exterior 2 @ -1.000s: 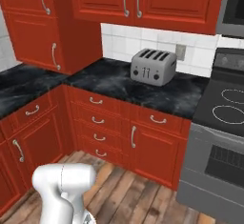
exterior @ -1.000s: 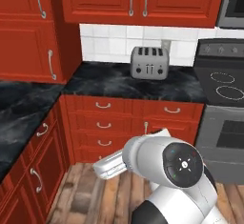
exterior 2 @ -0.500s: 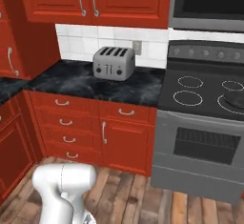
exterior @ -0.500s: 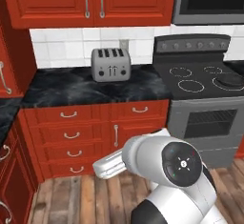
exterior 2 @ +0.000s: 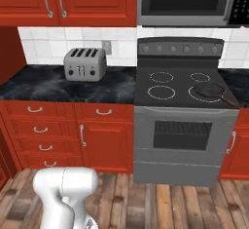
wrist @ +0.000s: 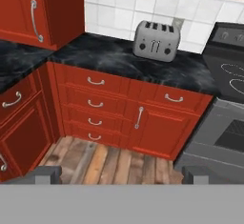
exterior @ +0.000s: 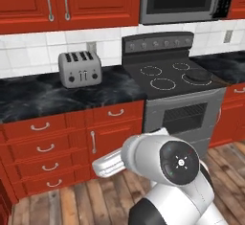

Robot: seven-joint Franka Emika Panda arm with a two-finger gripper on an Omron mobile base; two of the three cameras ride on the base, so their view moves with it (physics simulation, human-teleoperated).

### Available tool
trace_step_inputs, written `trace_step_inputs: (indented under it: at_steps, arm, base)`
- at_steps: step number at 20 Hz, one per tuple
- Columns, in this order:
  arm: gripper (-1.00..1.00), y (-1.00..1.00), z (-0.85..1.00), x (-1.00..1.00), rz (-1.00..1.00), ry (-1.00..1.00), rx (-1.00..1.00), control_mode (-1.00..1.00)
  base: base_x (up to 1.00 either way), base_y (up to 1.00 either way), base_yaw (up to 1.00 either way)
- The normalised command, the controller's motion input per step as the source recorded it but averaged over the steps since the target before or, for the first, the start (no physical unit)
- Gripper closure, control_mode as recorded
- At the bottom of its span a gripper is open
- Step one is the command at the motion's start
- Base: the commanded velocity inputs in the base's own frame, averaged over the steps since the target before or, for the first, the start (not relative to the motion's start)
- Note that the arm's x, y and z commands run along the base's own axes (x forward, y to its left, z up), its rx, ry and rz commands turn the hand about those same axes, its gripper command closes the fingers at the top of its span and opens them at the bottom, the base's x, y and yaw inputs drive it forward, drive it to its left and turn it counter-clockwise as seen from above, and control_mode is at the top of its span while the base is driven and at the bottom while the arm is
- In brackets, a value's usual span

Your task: Move the pot and pan from the stove into the sink.

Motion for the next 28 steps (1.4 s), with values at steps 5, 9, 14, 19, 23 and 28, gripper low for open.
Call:
trace_step_inputs:
  at_steps: [5,9,14,19,23,28]
  arm:
    - [-1.00,0.00,0.00,0.00,0.00,0.00,0.00,1.00]
    - [-1.00,0.00,0.00,0.00,0.00,0.00,0.00,1.00]
    - [-1.00,0.00,0.00,0.00,0.00,0.00,0.00,1.00]
    - [-1.00,0.00,0.00,0.00,0.00,0.00,0.00,1.00]
    - [-1.00,0.00,0.00,0.00,0.00,0.00,0.00,1.00]
    - [-1.00,0.00,0.00,0.00,0.00,0.00,0.00,1.00]
  base:
    - [-0.01,-0.01,-0.04]
    - [0.00,-0.33,0.00]
    - [0.00,-0.77,0.00]
    - [0.00,-0.88,0.00]
    - [0.00,-0.92,0.00]
    - [0.00,-0.90,0.00]
